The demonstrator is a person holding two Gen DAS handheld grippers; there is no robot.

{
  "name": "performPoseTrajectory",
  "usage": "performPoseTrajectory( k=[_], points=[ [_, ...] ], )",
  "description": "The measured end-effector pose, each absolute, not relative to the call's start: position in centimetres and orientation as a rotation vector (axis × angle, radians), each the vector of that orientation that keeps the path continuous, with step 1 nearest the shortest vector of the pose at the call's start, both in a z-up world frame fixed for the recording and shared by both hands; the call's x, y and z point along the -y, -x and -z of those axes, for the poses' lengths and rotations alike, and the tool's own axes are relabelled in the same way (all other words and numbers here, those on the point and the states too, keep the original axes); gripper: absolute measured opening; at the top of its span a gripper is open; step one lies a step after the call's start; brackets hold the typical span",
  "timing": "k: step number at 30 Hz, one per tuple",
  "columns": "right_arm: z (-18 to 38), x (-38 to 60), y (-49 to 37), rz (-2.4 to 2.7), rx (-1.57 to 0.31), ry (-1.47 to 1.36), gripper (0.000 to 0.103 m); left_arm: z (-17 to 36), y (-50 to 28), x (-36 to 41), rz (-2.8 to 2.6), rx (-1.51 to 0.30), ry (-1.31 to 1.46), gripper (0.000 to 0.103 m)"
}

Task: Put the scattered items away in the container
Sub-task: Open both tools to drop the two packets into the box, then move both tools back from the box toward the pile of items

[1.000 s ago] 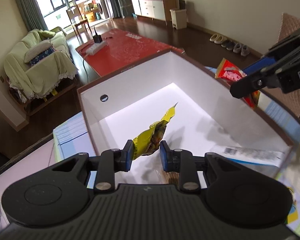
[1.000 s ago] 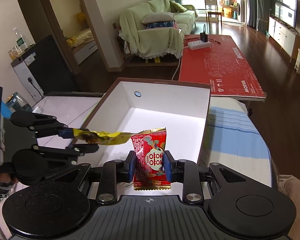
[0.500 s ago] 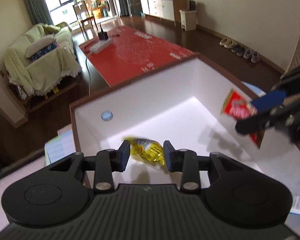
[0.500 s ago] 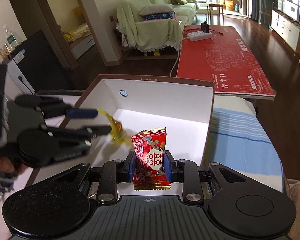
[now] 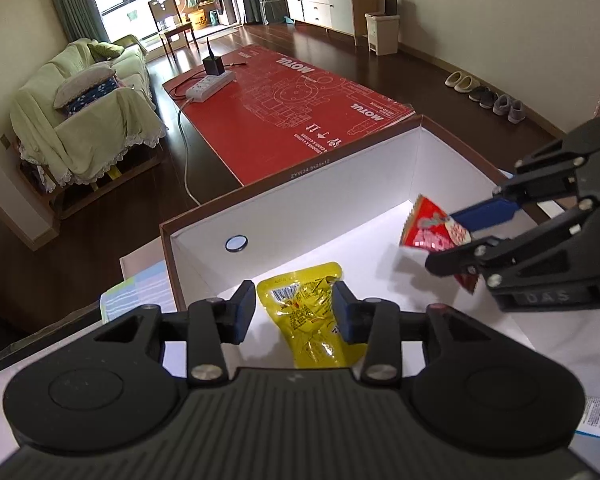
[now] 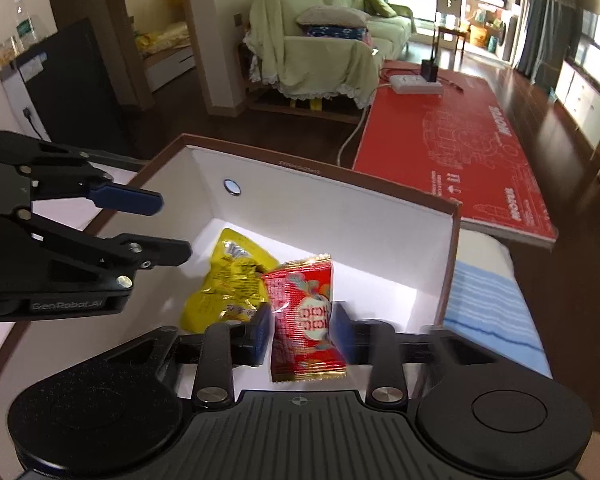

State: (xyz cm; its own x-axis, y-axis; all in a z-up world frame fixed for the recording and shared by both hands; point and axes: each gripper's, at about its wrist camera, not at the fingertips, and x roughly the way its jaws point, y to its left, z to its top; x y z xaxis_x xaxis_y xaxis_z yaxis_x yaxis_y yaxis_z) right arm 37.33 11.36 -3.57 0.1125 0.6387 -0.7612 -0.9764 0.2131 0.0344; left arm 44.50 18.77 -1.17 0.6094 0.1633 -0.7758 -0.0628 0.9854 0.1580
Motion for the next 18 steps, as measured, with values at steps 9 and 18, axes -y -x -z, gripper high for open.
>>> performPoseTrajectory(
  k=[9,18],
  points=[
    [3.2,-9.7,-37.4,-1.266,-0.699,0.557,0.09,0.8,-44.0,-18.6,-0.149,-0.912,-0.137,0.049],
    [2.0,-8.1,-35.3,-1.296,-0.72,0.595,0.09,0.1,-42.6,-17.0,-0.151,-0.919,-0.158,0.058]
  ],
)
